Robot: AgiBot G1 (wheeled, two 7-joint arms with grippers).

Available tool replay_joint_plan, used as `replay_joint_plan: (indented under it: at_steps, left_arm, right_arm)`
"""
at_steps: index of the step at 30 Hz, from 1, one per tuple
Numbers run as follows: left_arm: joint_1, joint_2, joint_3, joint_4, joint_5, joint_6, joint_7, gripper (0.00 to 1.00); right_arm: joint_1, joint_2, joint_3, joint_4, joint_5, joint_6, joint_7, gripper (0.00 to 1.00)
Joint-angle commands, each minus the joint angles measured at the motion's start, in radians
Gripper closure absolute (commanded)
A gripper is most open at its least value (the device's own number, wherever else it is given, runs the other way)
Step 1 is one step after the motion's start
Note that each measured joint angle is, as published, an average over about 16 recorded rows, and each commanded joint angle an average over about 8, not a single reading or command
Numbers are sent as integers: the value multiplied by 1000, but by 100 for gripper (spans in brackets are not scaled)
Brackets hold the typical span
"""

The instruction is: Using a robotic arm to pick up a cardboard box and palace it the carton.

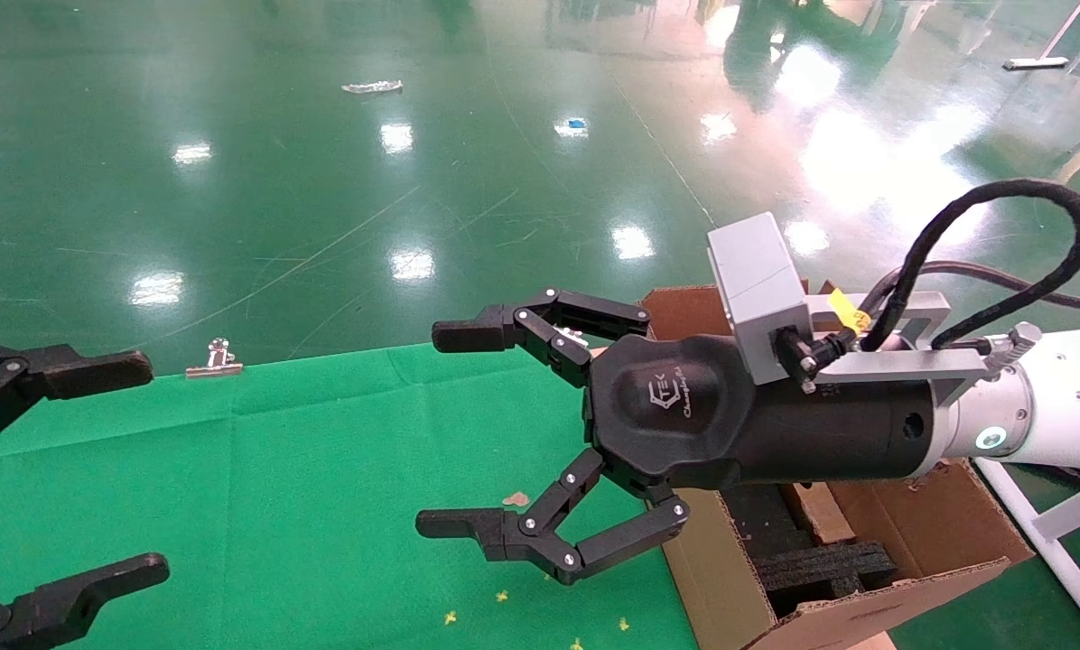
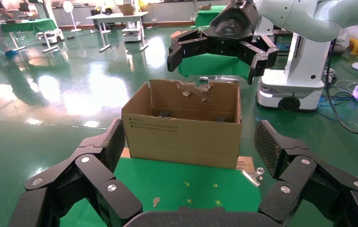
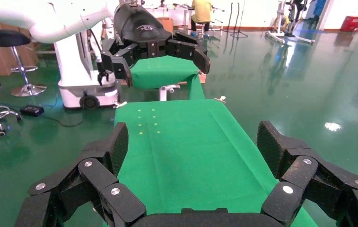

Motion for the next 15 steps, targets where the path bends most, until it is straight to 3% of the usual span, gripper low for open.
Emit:
replay_joint_plan:
  at_steps: [1,15]
  left_arm:
    - [0,0,0,0,0,0,0,0]
    - [0,0,0,0,0,0,0,0]
  right_arm:
    - [0,0,0,0,0,0,0,0]
    - [0,0,0,0,0,0,0,0]
